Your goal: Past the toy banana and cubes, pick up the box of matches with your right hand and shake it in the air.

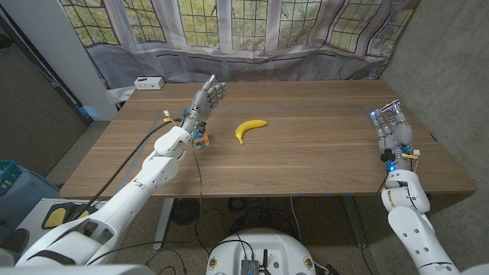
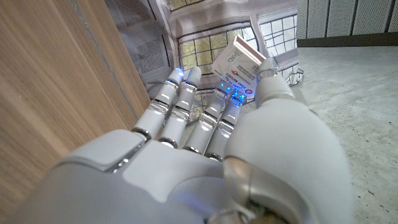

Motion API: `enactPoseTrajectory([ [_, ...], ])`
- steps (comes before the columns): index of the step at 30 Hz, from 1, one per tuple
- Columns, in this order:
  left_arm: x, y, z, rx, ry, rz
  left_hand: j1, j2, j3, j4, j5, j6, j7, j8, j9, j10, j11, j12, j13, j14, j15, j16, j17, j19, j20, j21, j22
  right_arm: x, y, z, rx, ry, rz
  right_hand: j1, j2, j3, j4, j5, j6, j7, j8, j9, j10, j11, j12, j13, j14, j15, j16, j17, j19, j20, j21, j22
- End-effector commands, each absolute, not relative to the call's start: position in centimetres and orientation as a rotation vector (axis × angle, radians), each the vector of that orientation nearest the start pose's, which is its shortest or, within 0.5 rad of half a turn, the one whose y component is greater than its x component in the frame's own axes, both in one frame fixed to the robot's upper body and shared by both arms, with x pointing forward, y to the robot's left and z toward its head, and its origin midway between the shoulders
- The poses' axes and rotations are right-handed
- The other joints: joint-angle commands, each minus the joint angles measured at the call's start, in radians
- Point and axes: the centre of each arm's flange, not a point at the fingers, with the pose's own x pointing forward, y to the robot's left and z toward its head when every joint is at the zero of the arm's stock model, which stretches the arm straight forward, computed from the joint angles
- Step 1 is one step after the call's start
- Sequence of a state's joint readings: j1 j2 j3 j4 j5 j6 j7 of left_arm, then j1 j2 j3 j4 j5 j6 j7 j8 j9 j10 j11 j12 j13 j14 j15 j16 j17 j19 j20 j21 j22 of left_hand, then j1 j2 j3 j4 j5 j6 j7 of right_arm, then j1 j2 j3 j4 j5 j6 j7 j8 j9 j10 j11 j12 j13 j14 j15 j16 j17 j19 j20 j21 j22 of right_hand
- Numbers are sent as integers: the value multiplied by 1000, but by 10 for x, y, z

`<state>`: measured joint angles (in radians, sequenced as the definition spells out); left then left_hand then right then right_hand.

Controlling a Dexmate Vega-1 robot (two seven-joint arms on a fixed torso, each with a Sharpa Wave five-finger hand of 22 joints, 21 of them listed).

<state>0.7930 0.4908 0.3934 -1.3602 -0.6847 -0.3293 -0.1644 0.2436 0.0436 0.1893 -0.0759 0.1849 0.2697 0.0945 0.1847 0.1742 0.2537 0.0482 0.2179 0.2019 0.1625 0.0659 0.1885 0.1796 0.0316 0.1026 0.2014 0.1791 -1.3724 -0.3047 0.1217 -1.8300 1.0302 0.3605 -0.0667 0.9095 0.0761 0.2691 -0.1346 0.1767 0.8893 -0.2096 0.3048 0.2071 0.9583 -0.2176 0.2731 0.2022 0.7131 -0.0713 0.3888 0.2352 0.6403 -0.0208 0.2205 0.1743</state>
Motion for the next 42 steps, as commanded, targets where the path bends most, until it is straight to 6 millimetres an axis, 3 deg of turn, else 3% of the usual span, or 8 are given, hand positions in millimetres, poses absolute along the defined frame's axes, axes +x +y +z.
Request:
enactPoseTrajectory([
  [1,631,245,17,-43,-717,-403,-6,3,4,-7,-3,5,0,5,5,5,-5,1,3,2,-4,0,1,-2,6,-1,4,490,-369,-26,447,-856,22,13,23,3,3,2,16,-4,7,5,2,1,0,6,12,-79,3,2,11,4,8,4],
  [10,627,246,15,-49,-727,-393,-6,3,4,-8,-3,5,0,5,5,5,-6,0,3,2,-4,0,1,-2,6,-1,4,477,-322,26,11,-900,170,26,27,4,-7,3,22,15,6,5,8,10,0,6,22,-71,8,5,18,15,9,4],
  [20,621,248,13,-55,-738,-388,-7,4,4,-9,-3,6,-1,5,5,5,-7,0,3,3,-4,0,1,-2,6,-1,4,471,-265,63,-596,-879,226,34,31,3,-12,1,26,27,5,5,12,21,-1,5,33,-56,14,9,22,22,9,5],
  [30,619,252,10,-63,-738,-380,-8,4,4,-10,-3,6,-1,5,5,5,-4,0,3,3,-5,1,1,-3,7,-1,4,461,-224,65,-1075,-857,65,38,30,1,-15,0,41,30,7,4,24,27,2,5,43,-58,17,9,30,29,10,5],
  [42,620,252,9,-63,-736,-385,-9,4,4,-11,-3,5,-1,5,5,5,-9,0,3,3,-5,0,1,-3,7,-1,4,472,-190,51,-1416,-732,164,40,29,-1,-16,0,54,24,9,4,35,16,5,5,45,-67,15,8,29,29,8,5],
])
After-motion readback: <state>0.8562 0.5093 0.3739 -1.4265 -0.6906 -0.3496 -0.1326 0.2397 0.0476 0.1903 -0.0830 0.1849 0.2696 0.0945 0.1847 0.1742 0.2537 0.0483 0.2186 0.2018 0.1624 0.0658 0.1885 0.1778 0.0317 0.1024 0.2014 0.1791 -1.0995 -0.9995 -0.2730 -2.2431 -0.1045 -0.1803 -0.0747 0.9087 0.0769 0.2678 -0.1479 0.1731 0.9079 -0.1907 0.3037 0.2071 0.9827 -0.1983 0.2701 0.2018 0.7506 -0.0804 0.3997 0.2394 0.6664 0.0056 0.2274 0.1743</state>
